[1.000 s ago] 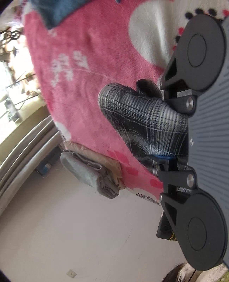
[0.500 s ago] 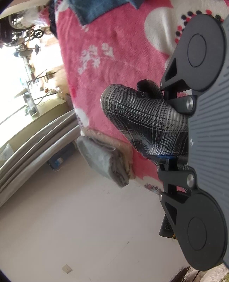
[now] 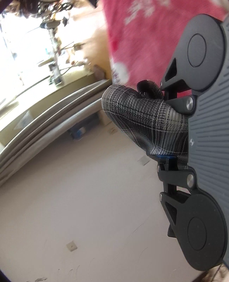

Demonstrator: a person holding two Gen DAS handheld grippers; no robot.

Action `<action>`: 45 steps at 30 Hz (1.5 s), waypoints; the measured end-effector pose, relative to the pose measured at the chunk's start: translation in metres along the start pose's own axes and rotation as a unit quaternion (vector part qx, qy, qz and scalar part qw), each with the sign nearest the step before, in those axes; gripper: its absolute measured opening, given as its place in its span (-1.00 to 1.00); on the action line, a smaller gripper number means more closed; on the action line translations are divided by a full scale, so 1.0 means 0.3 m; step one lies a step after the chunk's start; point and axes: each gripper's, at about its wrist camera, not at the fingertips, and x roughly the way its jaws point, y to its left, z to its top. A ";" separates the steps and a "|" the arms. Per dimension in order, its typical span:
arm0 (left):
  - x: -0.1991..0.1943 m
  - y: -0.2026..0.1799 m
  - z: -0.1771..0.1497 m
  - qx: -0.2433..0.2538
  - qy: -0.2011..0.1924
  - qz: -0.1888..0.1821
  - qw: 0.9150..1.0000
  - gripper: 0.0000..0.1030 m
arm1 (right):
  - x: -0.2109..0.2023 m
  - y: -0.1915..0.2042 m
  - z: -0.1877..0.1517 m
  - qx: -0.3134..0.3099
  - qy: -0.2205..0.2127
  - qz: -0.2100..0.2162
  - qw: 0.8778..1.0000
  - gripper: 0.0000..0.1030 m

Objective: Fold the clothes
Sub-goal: 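Carry the plaid garment with both grippers toward the stack of folded clothes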

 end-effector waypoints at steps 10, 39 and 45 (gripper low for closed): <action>-0.064 0.111 0.240 0.010 -0.042 0.032 0.999 -0.74 | 0.431 0.008 0.209 0.000 -0.017 0.026 1.000 -0.43; -0.218 0.570 0.322 -0.169 -0.063 0.020 0.983 0.11 | 0.811 -0.376 0.195 0.149 0.050 -0.098 0.983 0.28; -0.226 0.548 0.305 -0.125 -0.072 0.072 0.987 0.10 | 0.864 -0.199 0.240 0.034 0.088 -0.125 0.988 0.27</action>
